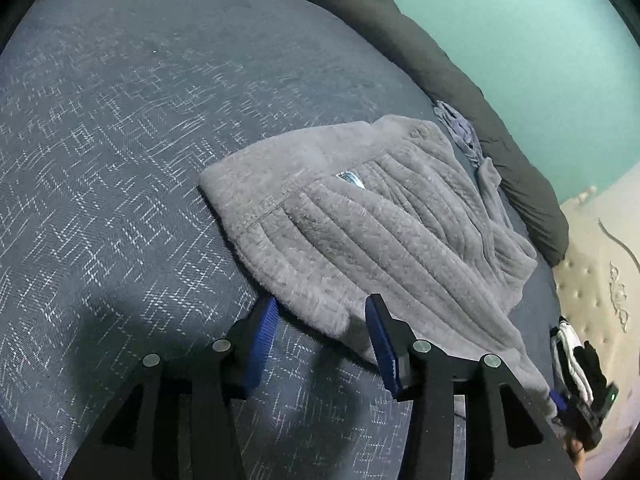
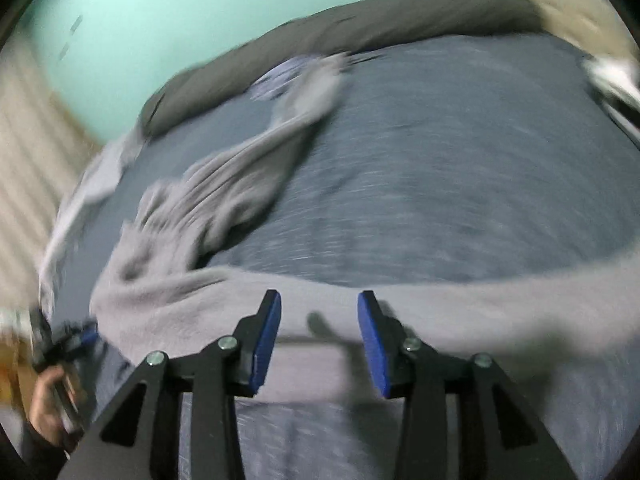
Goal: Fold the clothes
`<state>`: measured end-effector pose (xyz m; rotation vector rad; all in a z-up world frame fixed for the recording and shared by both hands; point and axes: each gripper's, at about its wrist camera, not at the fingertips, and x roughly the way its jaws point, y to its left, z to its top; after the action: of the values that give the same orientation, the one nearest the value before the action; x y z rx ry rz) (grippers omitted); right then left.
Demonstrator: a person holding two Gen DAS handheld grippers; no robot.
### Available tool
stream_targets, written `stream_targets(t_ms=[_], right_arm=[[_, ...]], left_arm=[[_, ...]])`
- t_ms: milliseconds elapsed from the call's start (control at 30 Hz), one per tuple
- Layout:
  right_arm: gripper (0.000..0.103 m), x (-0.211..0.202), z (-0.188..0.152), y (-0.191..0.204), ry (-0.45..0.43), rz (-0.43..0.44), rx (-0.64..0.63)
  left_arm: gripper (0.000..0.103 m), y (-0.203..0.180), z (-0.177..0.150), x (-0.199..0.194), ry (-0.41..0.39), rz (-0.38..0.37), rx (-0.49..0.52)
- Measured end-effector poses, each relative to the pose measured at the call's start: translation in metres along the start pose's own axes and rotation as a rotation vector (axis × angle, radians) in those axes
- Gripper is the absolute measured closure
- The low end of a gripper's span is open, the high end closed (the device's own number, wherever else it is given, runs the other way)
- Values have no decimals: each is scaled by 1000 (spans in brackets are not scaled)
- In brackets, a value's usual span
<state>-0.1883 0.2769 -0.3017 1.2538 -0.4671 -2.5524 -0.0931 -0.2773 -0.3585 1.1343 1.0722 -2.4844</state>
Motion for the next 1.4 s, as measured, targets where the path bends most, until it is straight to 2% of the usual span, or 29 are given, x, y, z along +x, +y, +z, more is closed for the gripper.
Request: stream_targets(t_ms=[300,433,667,833,967,1033,1200,1300,1400], right_arm=[[58,-67,-20,-124,-93,-177,341],[58,-79,-22,-160,-101,-258,404],[58,-62,-3,-187,-73,-295,405],[61,-33,28,-194,-52,-306,370],[61,-15,48,-200,-44,-242,351],[61,-11,59,-198,-20,-239,326],[61,-56,55,-207,-124,-237,354],[61,-91,33,-234,-170,-306,455],[60,-110,15,-257,-176,-361,509]], left_arm=[[54,-7,3,6,-4,24,14],[54,-11,3,7,-4,33,29],[54,-18,3,10,-5,45,48],[54,-21,3,13,-2,57,64],[54,-20,4,14,1,58,67],[54,-20,4,13,1,57,65],[54,-17,5,11,-3,51,52],[54,-15,5,10,-6,50,45],[54,-14,4,11,-9,51,38]])
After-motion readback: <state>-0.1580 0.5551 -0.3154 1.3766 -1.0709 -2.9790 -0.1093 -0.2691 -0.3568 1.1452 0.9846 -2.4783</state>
